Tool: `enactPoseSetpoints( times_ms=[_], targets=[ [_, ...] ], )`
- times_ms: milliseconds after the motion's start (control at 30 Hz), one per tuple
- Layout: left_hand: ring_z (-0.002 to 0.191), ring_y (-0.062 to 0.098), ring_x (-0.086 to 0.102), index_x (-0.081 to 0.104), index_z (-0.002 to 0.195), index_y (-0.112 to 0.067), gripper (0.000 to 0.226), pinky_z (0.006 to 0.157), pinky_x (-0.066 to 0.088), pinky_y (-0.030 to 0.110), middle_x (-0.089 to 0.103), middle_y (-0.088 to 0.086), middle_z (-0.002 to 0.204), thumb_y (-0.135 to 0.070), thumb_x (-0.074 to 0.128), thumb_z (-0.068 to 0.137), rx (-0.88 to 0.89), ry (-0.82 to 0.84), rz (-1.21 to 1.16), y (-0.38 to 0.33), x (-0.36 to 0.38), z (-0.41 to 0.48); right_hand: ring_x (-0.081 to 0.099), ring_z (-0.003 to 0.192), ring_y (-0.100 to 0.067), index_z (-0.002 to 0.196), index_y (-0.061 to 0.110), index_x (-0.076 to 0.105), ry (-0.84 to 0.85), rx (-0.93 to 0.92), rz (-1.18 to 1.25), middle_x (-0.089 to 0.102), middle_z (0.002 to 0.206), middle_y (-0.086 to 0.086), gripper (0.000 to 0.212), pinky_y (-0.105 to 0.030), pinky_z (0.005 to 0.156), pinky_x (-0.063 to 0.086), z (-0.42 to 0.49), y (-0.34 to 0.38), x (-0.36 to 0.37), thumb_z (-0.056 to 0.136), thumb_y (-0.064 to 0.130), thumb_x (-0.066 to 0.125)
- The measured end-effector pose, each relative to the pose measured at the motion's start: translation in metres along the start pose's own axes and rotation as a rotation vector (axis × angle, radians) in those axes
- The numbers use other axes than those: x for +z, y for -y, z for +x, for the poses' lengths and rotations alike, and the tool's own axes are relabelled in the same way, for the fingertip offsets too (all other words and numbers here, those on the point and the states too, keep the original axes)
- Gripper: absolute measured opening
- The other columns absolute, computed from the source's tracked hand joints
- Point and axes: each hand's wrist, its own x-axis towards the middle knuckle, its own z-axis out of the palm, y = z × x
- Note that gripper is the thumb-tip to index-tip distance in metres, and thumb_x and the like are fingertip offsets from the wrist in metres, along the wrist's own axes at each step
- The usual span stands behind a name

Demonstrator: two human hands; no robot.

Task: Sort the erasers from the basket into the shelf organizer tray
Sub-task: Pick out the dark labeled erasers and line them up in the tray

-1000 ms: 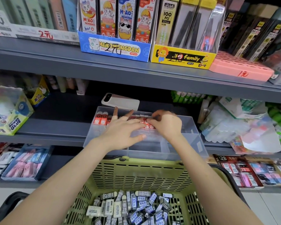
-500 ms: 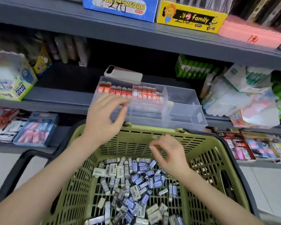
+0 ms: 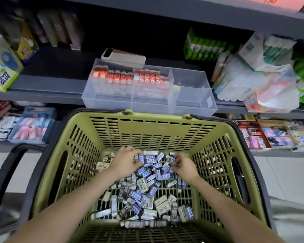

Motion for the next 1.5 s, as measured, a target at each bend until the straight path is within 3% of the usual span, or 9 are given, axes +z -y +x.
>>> enactPoseSetpoints(
  times_ms=[200,367,433,567,733,867,1000,1200,1500],
  targets=[
    [0.101,0.012,0.058,0.057,0.121,-0.017,0.035,0.078,0.046,0.011,0.061,-0.009,0.102,-0.029,0.062,0.089,-0.092,-0.073,-0.667,-0.029,0.032,-0.007,0.063,0.082,-0.019,0.095,0.012,0.058,0.016,-0.028,0.284,0.064,0.087,-0.006,0.022,-0.03,0.077,0.055,-0.01,0.019,-0.006,0.079,0.01,0.072],
    [0.106,0.021,0.064,0.06,0.114,-0.008,0.027,0.092,0.052,0.037,0.067,0.009,0.111,-0.024,0.053,0.093,-0.235,0.084,-1.294,-0.058,0.04,-0.008,0.065,0.078,-0.016,0.097,0.01,0.063,0.301,-0.179,0.566,0.068,0.088,-0.007,0.023,-0.029,0.075,0.057,-0.027,0.048,-0.012,0.077,0.002,0.072],
    [0.1,0.023,0.066,0.059,0.107,-0.005,0.021,0.089,0.054,0.036,0.068,0.012,0.105,-0.02,0.051,0.094,-0.282,0.041,-1.287,-0.055,0.038,-0.008,0.063,0.075,-0.015,0.099,0.007,0.065,0.301,-0.092,0.476,0.068,0.086,-0.006,0.024,-0.034,0.079,0.056,-0.027,0.041,-0.014,0.077,0.002,0.072],
    [0.081,0.019,0.064,0.055,0.101,-0.008,0.012,0.076,0.055,0.03,0.064,0.011,0.089,-0.016,0.048,0.095,-0.336,0.131,-1.113,-0.031,0.024,-0.005,0.057,0.062,-0.007,0.095,0.012,0.063,0.189,0.146,-0.382,0.065,0.089,-0.002,0.018,-0.025,0.064,0.052,-0.011,0.006,-0.028,0.084,0.026,0.067],
    [0.071,0.018,0.062,0.056,0.099,-0.004,0.011,0.068,0.054,0.026,0.063,0.009,0.079,-0.013,0.055,0.092,-0.447,0.246,-1.21,-0.021,0.005,-0.003,0.061,0.078,-0.016,0.135,0.015,0.033,0.344,0.305,-0.059,0.053,0.125,-0.012,0.081,-0.027,0.064,0.055,-0.017,-0.023,-0.01,0.071,0.03,0.079],
    [0.069,0.017,0.057,0.052,0.095,-0.007,0.009,0.067,0.052,0.026,0.058,0.006,0.076,-0.01,0.058,0.09,-0.452,0.245,-1.251,-0.023,-0.004,-0.008,0.059,0.064,-0.01,0.127,0.02,0.037,0.18,0.108,-0.443,0.06,0.091,0.003,0.077,-0.026,0.048,0.048,-0.026,-0.037,0.012,0.069,0.051,0.076],
    [0.066,0.015,0.053,0.052,0.097,-0.006,0.011,0.062,0.05,0.025,0.053,0.004,0.073,-0.009,0.06,0.089,-0.477,0.252,-1.191,-0.022,-0.009,-0.017,0.061,0.09,-0.017,0.122,0.026,0.053,0.045,0.039,-0.567,0.055,0.119,-0.002,0.055,-0.029,0.069,0.055,-0.025,-0.034,0.006,0.075,0.044,0.073],
    [0.079,0.017,0.058,0.051,0.101,-0.008,0.039,0.073,0.056,0.029,0.058,0.006,0.086,-0.03,0.071,0.076,-0.386,0.355,-1.203,-0.031,-0.014,-0.035,0.06,0.049,-0.005,0.075,0.009,0.064,0.308,0.097,0.2,0.066,0.065,-0.002,0.022,-0.017,0.056,0.053,-0.042,0.02,-0.011,0.073,0.027,0.075],
    [0.084,0.021,0.062,0.031,0.139,-0.009,0.062,0.072,0.055,0.037,0.063,0.011,0.098,-0.012,0.065,0.087,-0.595,0.431,-1.163,-0.037,0.008,-0.056,0.066,0.066,-0.013,0.095,0.005,0.061,0.515,-0.024,0.67,0.066,0.08,-0.006,0.025,-0.021,0.064,0.056,-0.079,0.074,0.001,0.077,-0.011,0.066]
  ],
)
